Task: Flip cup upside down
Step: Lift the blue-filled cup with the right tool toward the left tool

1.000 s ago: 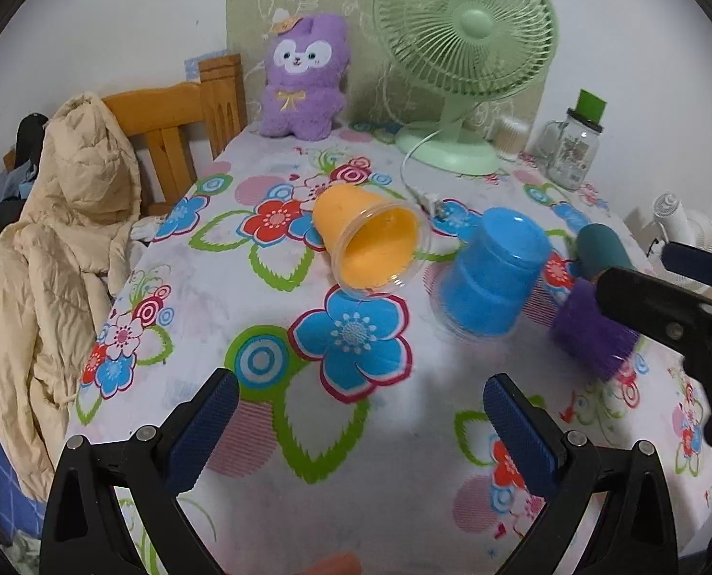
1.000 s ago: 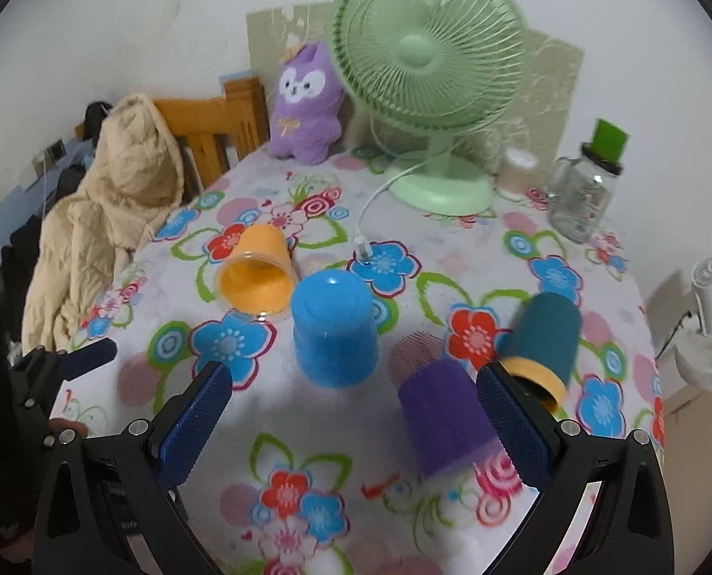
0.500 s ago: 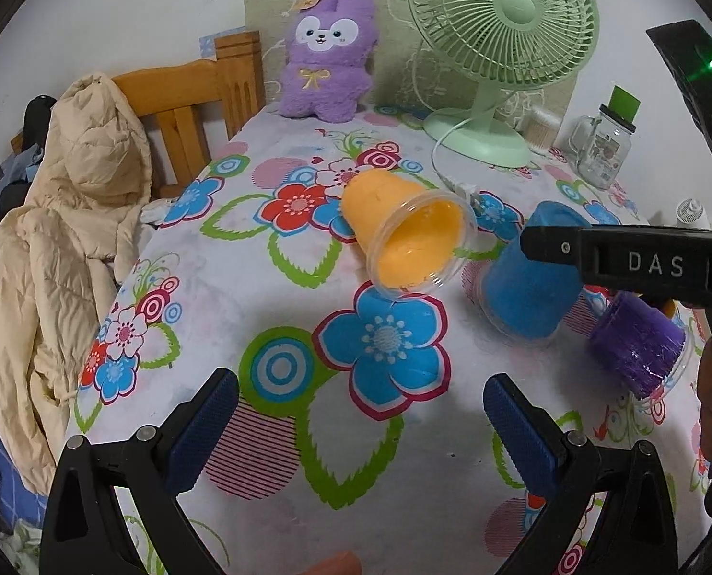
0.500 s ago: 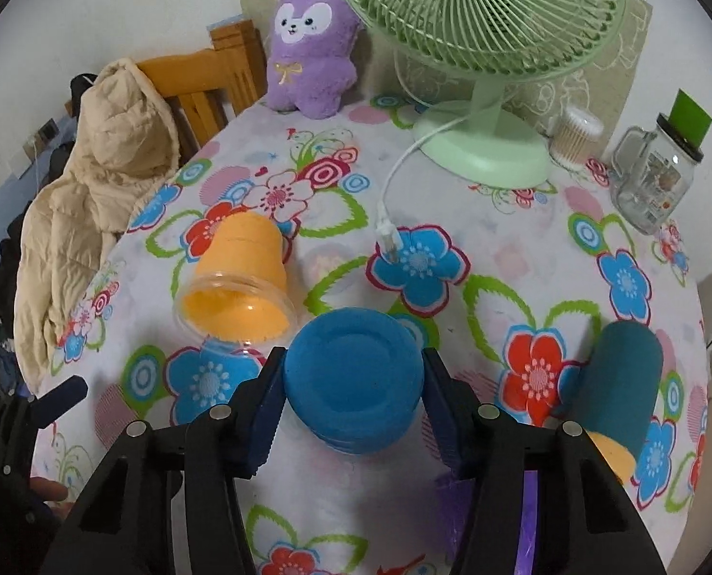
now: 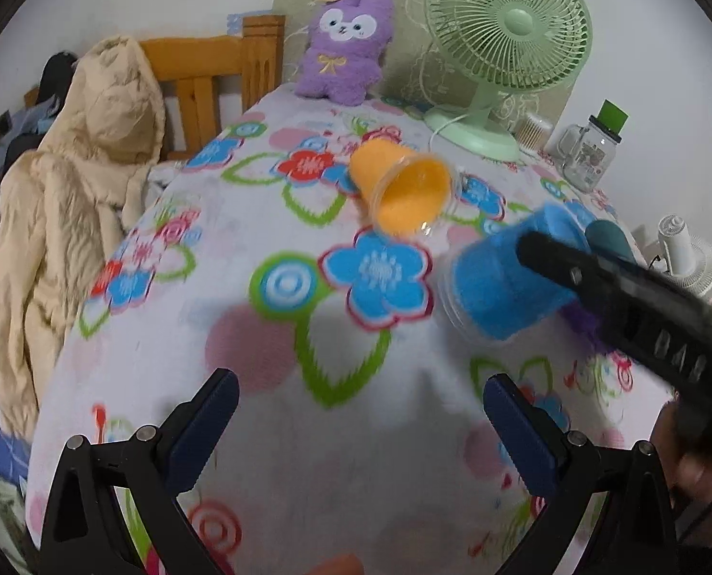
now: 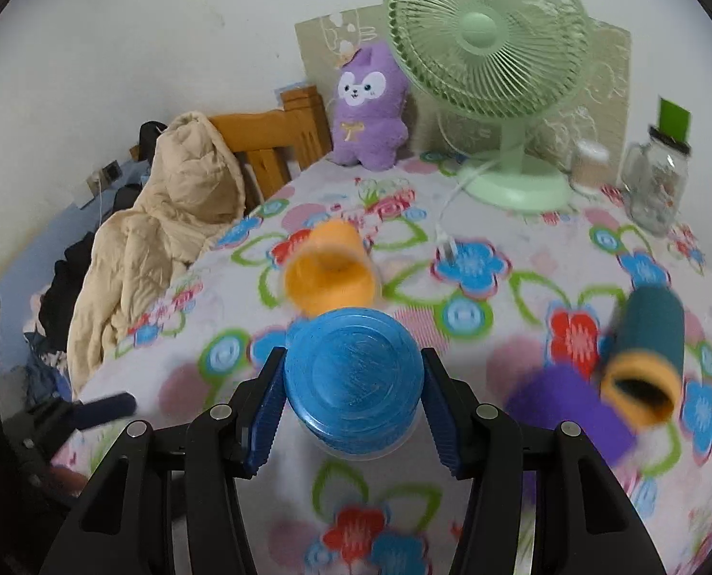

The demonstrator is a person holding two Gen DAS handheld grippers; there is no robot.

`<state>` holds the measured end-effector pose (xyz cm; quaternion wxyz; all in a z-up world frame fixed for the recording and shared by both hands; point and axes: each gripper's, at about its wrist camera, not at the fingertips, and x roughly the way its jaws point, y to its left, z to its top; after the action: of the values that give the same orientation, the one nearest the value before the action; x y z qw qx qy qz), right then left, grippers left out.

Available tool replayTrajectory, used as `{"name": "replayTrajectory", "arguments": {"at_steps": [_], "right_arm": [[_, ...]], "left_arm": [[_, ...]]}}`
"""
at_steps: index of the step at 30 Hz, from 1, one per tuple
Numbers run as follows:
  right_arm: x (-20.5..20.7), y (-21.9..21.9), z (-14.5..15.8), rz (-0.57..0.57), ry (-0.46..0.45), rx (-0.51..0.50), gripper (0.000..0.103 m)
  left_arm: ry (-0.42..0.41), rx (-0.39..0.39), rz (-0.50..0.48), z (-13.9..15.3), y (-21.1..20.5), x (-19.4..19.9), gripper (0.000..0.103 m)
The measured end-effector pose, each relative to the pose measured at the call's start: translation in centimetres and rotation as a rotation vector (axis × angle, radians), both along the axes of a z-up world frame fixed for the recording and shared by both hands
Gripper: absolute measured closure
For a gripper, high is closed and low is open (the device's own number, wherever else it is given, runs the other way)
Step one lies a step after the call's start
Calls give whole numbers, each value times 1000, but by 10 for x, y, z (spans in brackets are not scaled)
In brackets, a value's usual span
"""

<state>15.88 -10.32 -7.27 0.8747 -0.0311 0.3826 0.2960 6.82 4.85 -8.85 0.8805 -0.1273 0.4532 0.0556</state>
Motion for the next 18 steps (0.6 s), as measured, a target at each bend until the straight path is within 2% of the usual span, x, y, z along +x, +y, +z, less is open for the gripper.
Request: {"name": "replayTrajectory", "arguments": {"at_steps": [4, 8, 10, 14, 18], "right_arm": [[-34, -26, -6, -47, -16, 48, 47], [-60, -43, -24, -67, 68, 35, 47], [-70, -48, -26, -83, 77, 37, 47], [-95, -54, -13, -118, 37, 75, 47], [-115, -51, -11, -146, 8, 66, 46]], "left_arm": [[11, -7, 4, -3, -1, -17, 0], [-2, -18, 13, 1, 1, -31, 0], [-11, -19, 17, 3, 0, -35, 0], [-50, -16, 9, 15, -7, -47, 0], [-100, -17, 14, 28, -11, -59, 0]]}}
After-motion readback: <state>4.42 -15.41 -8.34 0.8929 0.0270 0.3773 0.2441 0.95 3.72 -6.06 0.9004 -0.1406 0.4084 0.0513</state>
